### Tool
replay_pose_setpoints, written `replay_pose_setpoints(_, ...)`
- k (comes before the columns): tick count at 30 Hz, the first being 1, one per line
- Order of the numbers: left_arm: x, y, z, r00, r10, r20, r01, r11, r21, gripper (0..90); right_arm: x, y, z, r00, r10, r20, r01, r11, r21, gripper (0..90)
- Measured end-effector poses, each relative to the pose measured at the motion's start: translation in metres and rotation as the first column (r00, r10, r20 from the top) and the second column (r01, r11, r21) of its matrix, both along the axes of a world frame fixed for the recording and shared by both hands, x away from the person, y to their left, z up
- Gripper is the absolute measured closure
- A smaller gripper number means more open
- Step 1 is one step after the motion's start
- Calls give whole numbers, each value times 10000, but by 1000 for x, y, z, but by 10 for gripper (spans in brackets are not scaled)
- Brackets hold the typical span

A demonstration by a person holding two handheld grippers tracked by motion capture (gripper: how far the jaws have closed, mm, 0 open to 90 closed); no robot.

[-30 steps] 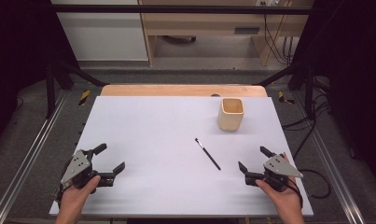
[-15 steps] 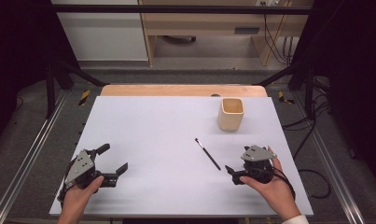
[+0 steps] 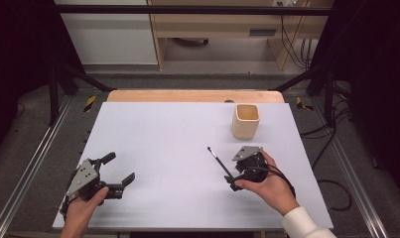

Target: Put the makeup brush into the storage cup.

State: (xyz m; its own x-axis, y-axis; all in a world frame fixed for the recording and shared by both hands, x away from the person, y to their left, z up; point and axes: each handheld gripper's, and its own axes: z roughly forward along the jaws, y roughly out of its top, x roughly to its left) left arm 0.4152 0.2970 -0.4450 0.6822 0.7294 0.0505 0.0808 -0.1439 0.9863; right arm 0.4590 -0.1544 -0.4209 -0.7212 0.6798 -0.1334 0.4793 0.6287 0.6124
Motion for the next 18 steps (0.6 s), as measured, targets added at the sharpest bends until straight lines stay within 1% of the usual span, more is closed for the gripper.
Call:
replay_pose_setpoints(1,0,0,0,10000,0,0,0,10000,0,15,0,0,0,10000,0,0,0,10000,0,103)
replay_pose_setpoints(3,0,0,0,10000,17,10,-17,10000,-21,15,5,6,-1,9991,9,-429,-11,10000,-26,103)
replay_pose_setpoints(4,0,1,0,10000,8,18,-8,10000,-4,15,10,11,-1,9985,37,-552,-51,9997,-251,103)
replay_pose_setpoints(5,0,1,0,10000,8,18,-8,10000,-4,15,12,13,-2,9983,64,-587,-86,9993,-370,102)
replay_pose_setpoints(7,0,0,0,10000,6,33,-6,10000,-9,15,15,14,-3,9979,72,-641,-95,9993,-355,102)
replay_pose_setpoints(8,0,0,0,10000,-9,40,9,10000,-22,15,19,18,-4,9966,-99,-819,73,9994,-327,102)
replay_pose_setpoints(11,0,1,1,10000,-34,15,34,10000,-26,15,25,19,-6,9961,-112,-874,68,9987,-501,104)
replay_pose_setpoints(14,0,1,1,10000,-28,11,28,10000,-25,15,29,20,-7,9949,-201,-993,149,9985,-531,104)
replay_pose_setpoints(15,0,1,0,10000,-26,4,26,10000,-23,15,33,20,-8,9935,-330,-1091,281,9985,-462,104)
replay_pose_setpoints(18,0,0,0,10000,-45,5,45,10000,0,15,38,21,-10,9924,-417,-1161,362,9982,-488,110)
